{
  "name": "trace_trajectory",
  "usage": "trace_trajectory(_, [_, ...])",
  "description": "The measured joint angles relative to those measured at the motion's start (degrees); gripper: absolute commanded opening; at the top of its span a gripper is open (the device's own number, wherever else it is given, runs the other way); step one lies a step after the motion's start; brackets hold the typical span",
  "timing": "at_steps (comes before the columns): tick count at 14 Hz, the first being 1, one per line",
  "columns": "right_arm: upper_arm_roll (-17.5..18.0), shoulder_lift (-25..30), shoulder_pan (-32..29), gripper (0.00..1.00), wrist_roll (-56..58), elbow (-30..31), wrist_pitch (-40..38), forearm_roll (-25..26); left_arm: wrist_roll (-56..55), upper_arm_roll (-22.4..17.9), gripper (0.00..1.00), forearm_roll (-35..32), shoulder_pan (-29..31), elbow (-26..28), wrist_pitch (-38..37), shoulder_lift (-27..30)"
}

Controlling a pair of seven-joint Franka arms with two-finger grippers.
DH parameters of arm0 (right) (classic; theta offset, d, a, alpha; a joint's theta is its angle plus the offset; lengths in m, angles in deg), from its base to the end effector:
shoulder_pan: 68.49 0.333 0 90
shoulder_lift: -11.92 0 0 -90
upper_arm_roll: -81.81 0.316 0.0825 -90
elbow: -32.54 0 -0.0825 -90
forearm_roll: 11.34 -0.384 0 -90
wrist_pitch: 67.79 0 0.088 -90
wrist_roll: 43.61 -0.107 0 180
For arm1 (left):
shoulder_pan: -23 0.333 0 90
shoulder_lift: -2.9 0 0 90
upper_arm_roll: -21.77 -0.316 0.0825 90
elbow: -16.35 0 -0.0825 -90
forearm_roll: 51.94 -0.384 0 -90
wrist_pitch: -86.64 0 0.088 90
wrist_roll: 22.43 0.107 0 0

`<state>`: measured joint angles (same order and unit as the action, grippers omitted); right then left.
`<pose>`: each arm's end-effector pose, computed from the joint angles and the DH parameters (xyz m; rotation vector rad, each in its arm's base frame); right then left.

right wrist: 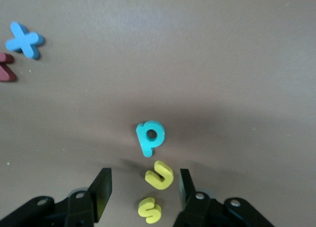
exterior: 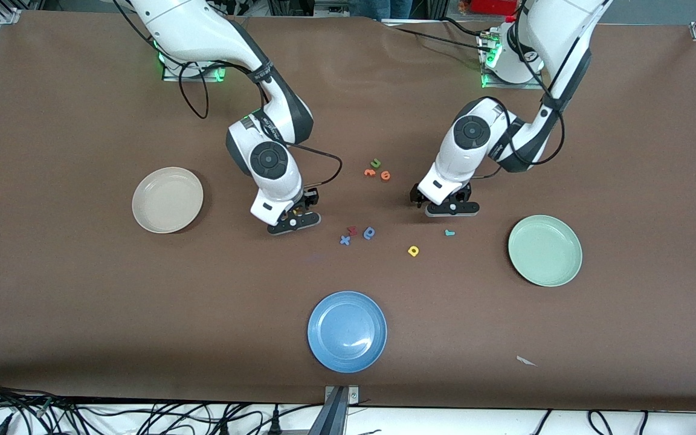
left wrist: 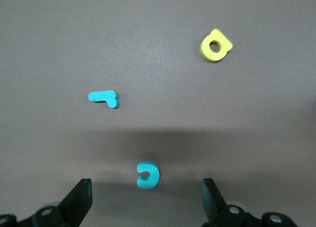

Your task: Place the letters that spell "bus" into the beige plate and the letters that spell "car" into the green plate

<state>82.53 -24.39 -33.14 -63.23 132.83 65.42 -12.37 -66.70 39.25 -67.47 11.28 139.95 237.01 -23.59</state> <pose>0.5328 0.3877 0.2045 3.1014 0.4247 -0.0967 0.4926 -0.2845 0.1930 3.1193 0.0961 0.0519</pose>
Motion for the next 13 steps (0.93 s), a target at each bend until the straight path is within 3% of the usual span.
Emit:
trace_trajectory(3, [-0.1,-0.2,0.2,0.63,-0.1,3.5,3.2,0.1,-0.1,0.0,0.85,-0.1,-0.2,-1.3,0.2,-2.2])
trace_trajectory(8, [-0.4,0.3,0.1,0.15,-0.1,6.0,7.0,0.3,-0.1,0.0,0.69,-0.1,-0.2,-1.6,0.2,-3.4])
trace_trajectory(10, [-0.4,0.4,0.2,0.09,-0.1,6.0,7.1,0.3,-0.1,0.0,0.62,-0.1,-0.2,-1.6,0.1,-3.6])
trace_trajectory(13, [-0.4,0.8,0.2,0.09,0.1,6.0,7.1,0.3,0.4,-0.1,0.53,-0.1,-0.2,-1.6,0.1,-3.6])
